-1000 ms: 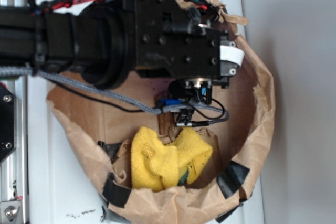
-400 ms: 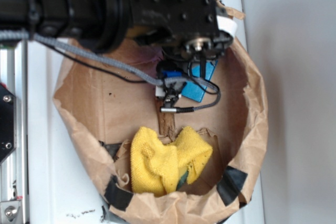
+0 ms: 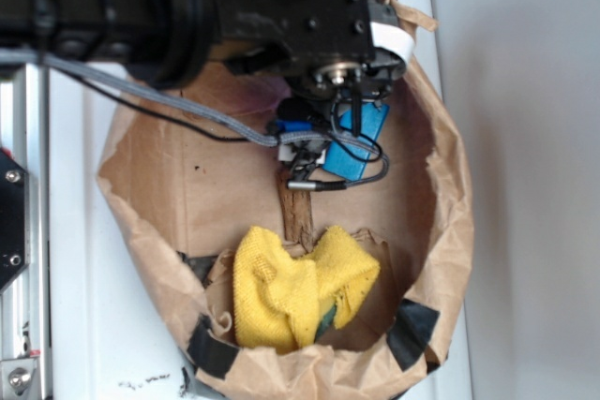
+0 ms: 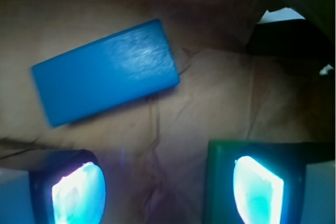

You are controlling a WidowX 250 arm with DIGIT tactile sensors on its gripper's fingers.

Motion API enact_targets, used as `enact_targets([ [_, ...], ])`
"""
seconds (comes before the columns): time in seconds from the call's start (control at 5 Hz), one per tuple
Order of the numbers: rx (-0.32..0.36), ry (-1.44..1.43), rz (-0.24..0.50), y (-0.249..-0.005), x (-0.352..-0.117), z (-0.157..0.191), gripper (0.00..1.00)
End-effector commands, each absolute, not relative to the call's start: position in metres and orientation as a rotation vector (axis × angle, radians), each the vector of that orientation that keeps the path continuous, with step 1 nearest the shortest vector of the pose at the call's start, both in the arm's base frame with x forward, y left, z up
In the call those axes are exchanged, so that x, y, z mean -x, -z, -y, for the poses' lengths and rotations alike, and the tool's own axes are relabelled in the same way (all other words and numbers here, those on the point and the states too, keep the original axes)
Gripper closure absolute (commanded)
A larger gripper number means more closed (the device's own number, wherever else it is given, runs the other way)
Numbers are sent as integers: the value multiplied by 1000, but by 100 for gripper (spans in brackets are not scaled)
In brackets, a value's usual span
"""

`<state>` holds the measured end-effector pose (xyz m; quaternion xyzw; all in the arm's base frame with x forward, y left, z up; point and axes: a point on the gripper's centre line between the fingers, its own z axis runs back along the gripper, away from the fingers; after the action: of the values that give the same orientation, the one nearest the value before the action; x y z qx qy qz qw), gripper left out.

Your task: Grab the green block.

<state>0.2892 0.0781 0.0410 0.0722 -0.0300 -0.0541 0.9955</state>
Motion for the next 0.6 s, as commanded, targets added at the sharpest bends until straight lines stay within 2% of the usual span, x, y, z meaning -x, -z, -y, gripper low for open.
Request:
enact_targets([
  [0.0, -189, 94, 83, -26, -315, -90, 0],
  [0.2, -167, 119, 68, -25, -318, -86, 0],
  [0.4, -136, 106, 43, -32, -324, -82, 100],
])
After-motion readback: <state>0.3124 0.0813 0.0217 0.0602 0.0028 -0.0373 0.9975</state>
